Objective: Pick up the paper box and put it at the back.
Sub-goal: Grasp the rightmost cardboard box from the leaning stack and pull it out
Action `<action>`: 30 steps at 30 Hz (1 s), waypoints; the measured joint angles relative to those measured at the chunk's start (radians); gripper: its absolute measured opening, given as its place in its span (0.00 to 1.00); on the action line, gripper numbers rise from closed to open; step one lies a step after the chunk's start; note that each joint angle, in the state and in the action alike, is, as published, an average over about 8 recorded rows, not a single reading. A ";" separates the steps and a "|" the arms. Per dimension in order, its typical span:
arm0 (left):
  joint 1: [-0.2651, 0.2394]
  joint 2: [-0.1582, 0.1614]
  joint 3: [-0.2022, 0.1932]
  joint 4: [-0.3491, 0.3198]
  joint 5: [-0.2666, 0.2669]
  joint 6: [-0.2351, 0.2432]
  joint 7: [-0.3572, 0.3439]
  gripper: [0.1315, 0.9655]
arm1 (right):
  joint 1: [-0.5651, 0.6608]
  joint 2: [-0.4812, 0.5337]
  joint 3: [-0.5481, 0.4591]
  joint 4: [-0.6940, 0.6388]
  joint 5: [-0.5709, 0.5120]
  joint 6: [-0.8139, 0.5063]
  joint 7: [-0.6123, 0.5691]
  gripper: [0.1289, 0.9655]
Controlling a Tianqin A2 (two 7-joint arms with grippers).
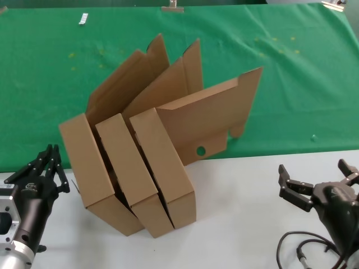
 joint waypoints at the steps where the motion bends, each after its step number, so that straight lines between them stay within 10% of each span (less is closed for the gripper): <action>1: 0.000 0.000 0.000 0.000 0.000 0.000 0.000 0.10 | 0.000 0.000 0.000 0.000 0.000 0.000 0.000 1.00; 30: 0.000 0.000 0.000 0.000 0.000 0.000 0.000 0.08 | 0.000 0.000 0.000 0.000 0.000 0.000 0.000 1.00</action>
